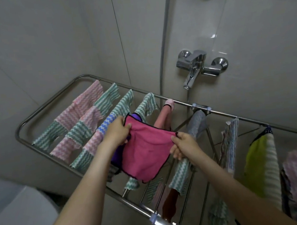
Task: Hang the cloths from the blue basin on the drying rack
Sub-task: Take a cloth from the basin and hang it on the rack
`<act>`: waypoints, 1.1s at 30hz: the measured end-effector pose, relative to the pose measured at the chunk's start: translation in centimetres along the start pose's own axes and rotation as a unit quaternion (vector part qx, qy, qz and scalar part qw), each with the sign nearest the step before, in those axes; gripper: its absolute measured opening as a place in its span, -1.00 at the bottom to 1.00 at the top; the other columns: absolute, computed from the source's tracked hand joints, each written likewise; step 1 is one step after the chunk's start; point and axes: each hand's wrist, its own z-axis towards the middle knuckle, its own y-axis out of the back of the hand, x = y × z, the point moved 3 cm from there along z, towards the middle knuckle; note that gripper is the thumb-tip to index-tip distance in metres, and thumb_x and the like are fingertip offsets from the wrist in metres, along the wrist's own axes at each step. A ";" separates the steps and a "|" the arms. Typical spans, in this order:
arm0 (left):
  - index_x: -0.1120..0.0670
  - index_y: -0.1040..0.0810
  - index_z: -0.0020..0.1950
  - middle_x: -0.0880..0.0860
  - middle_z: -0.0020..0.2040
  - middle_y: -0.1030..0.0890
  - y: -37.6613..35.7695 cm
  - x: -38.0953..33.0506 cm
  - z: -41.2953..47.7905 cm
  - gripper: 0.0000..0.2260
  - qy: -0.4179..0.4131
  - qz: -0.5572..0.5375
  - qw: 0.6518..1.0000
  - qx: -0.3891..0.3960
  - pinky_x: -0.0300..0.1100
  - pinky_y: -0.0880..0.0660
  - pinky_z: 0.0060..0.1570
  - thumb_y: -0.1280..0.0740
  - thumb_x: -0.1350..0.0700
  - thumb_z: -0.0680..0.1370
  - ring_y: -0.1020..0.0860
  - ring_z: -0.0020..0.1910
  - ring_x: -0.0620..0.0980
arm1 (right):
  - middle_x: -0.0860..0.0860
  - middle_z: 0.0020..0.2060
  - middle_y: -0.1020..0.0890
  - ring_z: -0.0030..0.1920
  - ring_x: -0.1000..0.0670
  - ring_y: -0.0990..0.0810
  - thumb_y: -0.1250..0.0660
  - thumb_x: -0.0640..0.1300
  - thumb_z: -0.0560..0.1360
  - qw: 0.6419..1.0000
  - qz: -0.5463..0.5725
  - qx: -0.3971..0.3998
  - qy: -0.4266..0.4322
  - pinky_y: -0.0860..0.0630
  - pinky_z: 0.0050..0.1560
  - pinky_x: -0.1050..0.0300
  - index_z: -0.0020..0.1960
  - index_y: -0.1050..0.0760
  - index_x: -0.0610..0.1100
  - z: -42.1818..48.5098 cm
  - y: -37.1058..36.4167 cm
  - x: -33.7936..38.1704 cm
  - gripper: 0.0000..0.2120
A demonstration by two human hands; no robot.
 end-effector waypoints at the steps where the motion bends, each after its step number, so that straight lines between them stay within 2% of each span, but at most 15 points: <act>1: 0.05 -0.20 -0.25 0.09 -0.50 -0.46 -0.5 0.1 0.4 -0.73 0.004 -0.015 1.000 0.003 -0.23 -0.38 -0.56 -0.24 0.13 0.59 -0.48 -0.63 0.00 | -0.11 -0.48 -0.57 -0.63 0.04 -0.48 -0.12 -0.17 0.64 1.000 0.012 -0.008 -0.003 -0.34 -0.66 0.26 0.50 -0.10 -0.27 0.5 0.1 -0.1 -0.52; 5: 0.02 -0.21 -0.23 0.15 -0.49 -0.56 -1.9 0.8 1.8 -0.76 0.014 -0.026 1.000 0.004 -0.23 -0.42 -0.54 -0.22 0.11 0.59 -0.56 -0.55 0.07 | -0.15 -0.46 -0.55 -0.64 0.03 -0.46 -0.09 -0.18 0.65 0.998 0.043 -0.035 0.001 -0.33 -0.65 0.27 0.48 -0.15 -0.27 2.2 0.4 -0.6 -0.57; 9: 0.00 -0.24 -0.21 0.21 -0.35 -0.62 -2.5 1.3 2.7 -0.78 0.011 -0.052 0.998 -0.018 -0.02 -0.58 -0.25 -0.22 0.11 0.59 -0.64 -0.33 0.20 | -0.15 -0.50 -0.53 -0.65 0.03 -0.45 -0.08 -0.20 0.65 0.995 0.073 -0.068 0.013 -0.34 -0.66 0.27 0.44 -0.18 -0.32 3.4 0.8 -0.6 -0.60; 11: 0.01 -0.25 -0.20 0.19 -0.33 -0.60 -2.9 1.1 2.9 -0.78 0.023 -0.129 0.991 -0.004 0.04 -0.60 -0.23 -0.20 0.17 0.61 -0.63 -0.36 0.16 | -0.18 -0.45 -0.52 -0.65 0.04 -0.47 -0.06 -0.23 0.65 0.993 0.091 -0.077 0.014 -0.39 -0.65 0.26 0.44 -0.13 -0.33 4.0 0.8 -0.4 -0.61; 13: 0.03 -0.29 -0.18 0.19 -0.17 -0.58 -3.6 0.9 2.8 -0.80 0.022 -0.164 0.986 0.014 0.11 -0.60 -0.08 -0.22 0.20 0.60 -0.62 -0.24 0.12 | -0.20 -0.38 -0.52 -0.62 0.06 -0.52 -0.06 -0.25 0.65 0.992 0.102 -0.077 0.016 -0.47 -0.61 0.24 0.35 -0.20 -0.32 4.6 0.6 -0.3 -0.70; 15: 0.03 -0.41 0.03 0.07 0.06 -0.53 -4.1 0.9 2.5 -0.91 -0.008 -0.102 0.993 0.059 -0.04 -0.50 0.15 -0.28 0.18 0.57 -0.57 0.00 0.04 | -0.18 -0.30 -0.53 -0.52 0.04 -0.58 -0.12 -0.28 0.62 0.993 0.099 -0.062 0.005 -0.53 -0.52 0.24 0.26 -0.25 -0.30 5.1 0.2 -0.4 -0.77; 17: 0.10 -0.35 0.34 -0.01 0.15 -0.43 -5.1 1.3 1.8 -0.64 -0.025 -0.055 0.990 0.125 -0.16 -0.40 0.19 -0.30 0.19 0.56 -0.48 0.11 -0.04 | -0.16 -0.20 -0.53 -0.38 0.01 -0.56 -0.20 -0.33 0.57 0.998 0.057 -0.036 -0.017 -0.53 -0.46 0.30 0.39 -0.17 -0.24 4.9 -0.4 -0.9 -0.58; 18: 0.13 -0.31 0.39 0.01 0.16 -0.43 -5.4 1.7 1.5 -0.58 -0.021 -0.044 0.988 0.147 -0.13 -0.42 0.17 -0.31 0.20 0.55 -0.48 0.11 -0.03 | -0.17 -0.15 -0.53 -0.34 0.02 -0.53 -0.24 -0.34 0.54 0.999 0.011 -0.015 -0.027 -0.52 -0.45 0.32 0.44 -0.10 -0.23 4.7 -0.8 -1.2 -0.47; 19: 0.14 -0.32 0.36 0.04 0.13 -0.45 -5.7 2.2 1.1 -0.59 -0.019 -0.031 0.988 0.153 -0.10 -0.44 0.12 -0.33 0.19 0.54 -0.50 0.07 0.01 | -0.17 -0.12 -0.53 -0.32 0.04 -0.51 -0.27 -0.35 0.52 0.999 -0.038 0.012 -0.034 -0.50 -0.44 0.32 0.46 -0.06 -0.23 4.4 -1.4 -1.6 -0.40; 21: 0.10 -0.39 0.08 0.04 -0.04 -0.50 -5.6 3.4 0.3 -0.77 -0.007 0.010 0.988 0.155 -0.11 -0.43 -0.06 -0.38 0.15 0.50 -0.50 -0.08 0.03 | -0.09 -0.21 -0.54 -0.33 0.07 -0.48 -0.33 -0.32 0.48 0.990 -0.128 0.050 -0.031 -0.45 -0.39 0.28 0.41 -0.11 -0.23 4.0 -2.6 -2.5 -0.40; 24: 0.05 -0.36 -0.18 0.02 -0.25 -0.53 -5.0 5.0 -1.4 -0.78 0.050 0.077 0.974 0.208 -0.15 -0.43 -0.20 -0.37 0.01 0.51 -0.50 -0.24 0.02 | 0.03 -0.35 -0.49 -0.38 0.10 -0.45 -0.40 -0.23 0.45 0.973 -0.222 0.068 0.002 -0.40 -0.35 0.22 0.09 -0.34 -0.18 3.7 -4.7 -3.7 -0.70; 27: 0.10 -0.45 -0.24 0.07 -0.32 -0.56 -4.4 5.7 -3.5 -0.77 0.082 0.122 0.950 0.275 -0.23 -0.47 -0.31 -0.31 0.00 0.54 -0.52 -0.37 0.02 | 0.00 -0.39 -0.51 -0.41 0.07 -0.49 -0.39 -0.09 0.48 0.957 -0.251 0.143 -0.024 -0.41 -0.39 0.21 -0.23 -0.37 -0.08 2.5 -7.2 -4.5 -0.78; 30: 0.08 -0.48 -0.32 0.02 -0.37 -0.54 -4.6 6.2 -6.1 -0.76 0.107 0.165 0.918 0.345 -0.23 -0.52 -0.32 -0.34 0.01 0.50 -0.51 -0.42 -0.04 | -0.05 -0.40 -0.54 -0.47 0.06 -0.52 -0.30 -0.04 0.55 0.948 -0.231 0.209 -0.069 -0.41 -0.49 0.29 -0.27 -0.39 -0.12 0.5 -9.2 -4.9 -0.74; 32: 0.06 -0.50 -0.30 0.02 -0.33 -0.54 -4.9 6.2 -7.2 -0.78 0.072 0.234 0.906 0.345 -0.21 -0.49 -0.30 -0.38 -0.01 0.48 -0.54 -0.34 0.00 | -0.06 -0.40 -0.55 -0.49 0.07 -0.51 -0.27 -0.09 0.57 0.952 -0.220 0.205 -0.064 -0.38 -0.55 0.35 -0.28 -0.40 -0.13 -0.2 -9.9 -4.9 -0.74; 33: 0.10 -0.54 -0.19 0.05 -0.24 -0.59 -4.9 6.2 -7.8 -0.82 0.047 0.274 0.903 0.326 -0.18 -0.49 -0.24 -0.37 0.00 0.49 -0.58 -0.22 0.05 | -0.06 -0.41 -0.55 -0.50 0.07 -0.50 -0.26 -0.12 0.57 0.956 -0.213 0.193 -0.057 -0.37 -0.56 0.35 -0.28 -0.41 -0.14 -0.5 -10.3 -4.9 -0.74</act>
